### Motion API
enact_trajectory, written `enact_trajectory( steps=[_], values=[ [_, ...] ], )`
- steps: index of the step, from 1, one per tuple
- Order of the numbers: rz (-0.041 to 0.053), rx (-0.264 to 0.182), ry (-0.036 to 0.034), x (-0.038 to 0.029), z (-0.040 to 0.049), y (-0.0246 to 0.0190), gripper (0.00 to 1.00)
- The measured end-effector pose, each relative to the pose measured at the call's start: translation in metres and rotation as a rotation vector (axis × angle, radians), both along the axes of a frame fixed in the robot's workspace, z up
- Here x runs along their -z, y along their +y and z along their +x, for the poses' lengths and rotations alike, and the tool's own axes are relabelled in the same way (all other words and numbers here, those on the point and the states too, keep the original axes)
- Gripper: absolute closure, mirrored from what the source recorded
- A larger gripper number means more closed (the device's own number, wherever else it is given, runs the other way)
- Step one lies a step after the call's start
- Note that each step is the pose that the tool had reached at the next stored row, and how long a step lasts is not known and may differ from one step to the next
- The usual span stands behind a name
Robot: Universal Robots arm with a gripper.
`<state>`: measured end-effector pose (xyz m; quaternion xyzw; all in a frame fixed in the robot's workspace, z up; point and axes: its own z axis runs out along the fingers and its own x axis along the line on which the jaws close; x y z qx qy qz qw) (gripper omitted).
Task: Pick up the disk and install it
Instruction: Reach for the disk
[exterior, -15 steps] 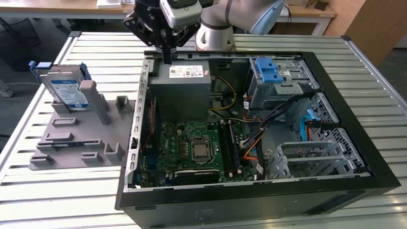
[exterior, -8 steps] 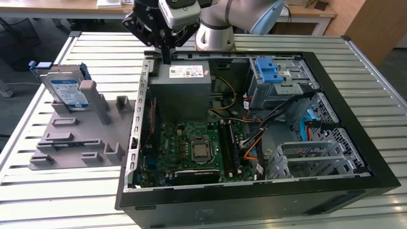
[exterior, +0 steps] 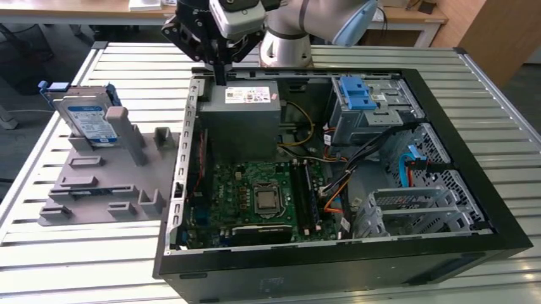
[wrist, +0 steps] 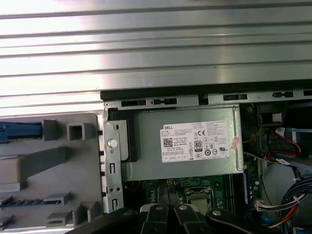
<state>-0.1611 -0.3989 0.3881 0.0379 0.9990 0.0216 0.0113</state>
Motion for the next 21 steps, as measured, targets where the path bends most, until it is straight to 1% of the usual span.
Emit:
enact_trajectory(
  steps=[2, 6, 11, 17, 21],
  values=[
    [0.0, 0.0, 0.0, 0.0035, -0.0146, 0.0, 0.89],
    [0.0, 0.0, 0.0, 0.0035, -0.0157, 0.0, 0.89],
    [0.0, 0.0, 0.0, 0.0035, -0.0197, 0.0004, 0.89],
    [-0.0001, 0.0, 0.0, 0.0035, -0.0256, 0.0031, 0.89],
    [0.0, 0.0, -0.0001, 0.0037, -0.0303, 0.0038, 0.89]
  ],
)
